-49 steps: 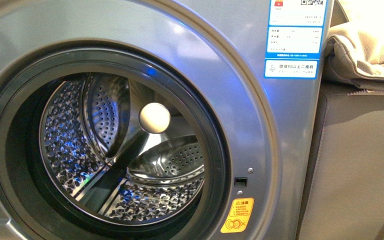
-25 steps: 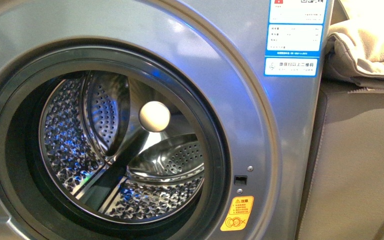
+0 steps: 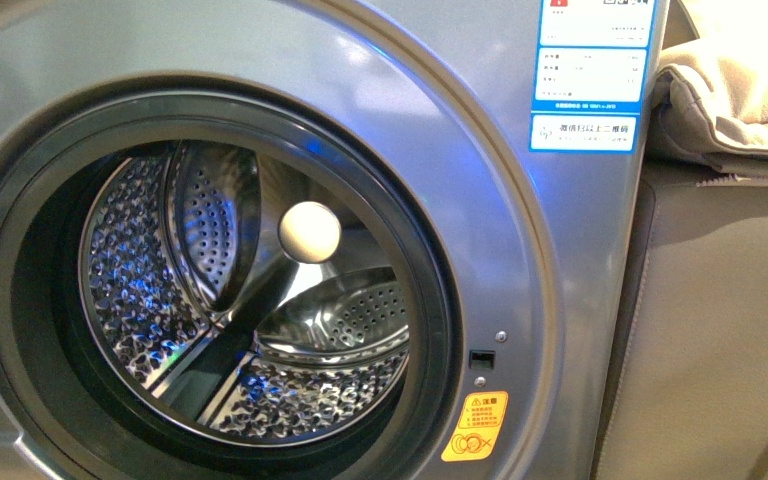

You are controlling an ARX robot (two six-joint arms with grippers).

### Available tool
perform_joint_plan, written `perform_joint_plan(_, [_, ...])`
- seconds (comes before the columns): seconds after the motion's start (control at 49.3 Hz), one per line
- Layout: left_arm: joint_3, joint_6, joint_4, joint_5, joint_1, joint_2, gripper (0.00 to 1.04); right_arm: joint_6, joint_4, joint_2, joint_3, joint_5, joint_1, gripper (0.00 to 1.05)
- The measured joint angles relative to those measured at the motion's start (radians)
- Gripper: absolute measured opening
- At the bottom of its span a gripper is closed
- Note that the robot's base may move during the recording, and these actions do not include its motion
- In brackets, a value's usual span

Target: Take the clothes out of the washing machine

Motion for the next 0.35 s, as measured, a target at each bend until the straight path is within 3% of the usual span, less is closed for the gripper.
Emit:
perform_joint_plan(0.122, [0.0,0.0,0.0,0.0,0.0,0.0,0.78,0.0,0.0,0.0,0.0,0.0,0.0,0.74])
perform_joint_plan(0.244, [0.0,0.0,0.0,0.0,0.0,0.0,0.98,0.0,0.0,0.0,0.0,0.0,0.0,0.95])
perform_joint_plan(0.284, [0.0,0.003,0.0,0.0,0.0,0.0,1.0,0.001,0.0,0.0,0.0,0.0,0.0,0.99])
perform_joint_plan(0.345, [0.0,0.003,0.0,0.0,0.0,0.0,0.98,0.0,0.0,0.0,0.0,0.0,0.0,0.97])
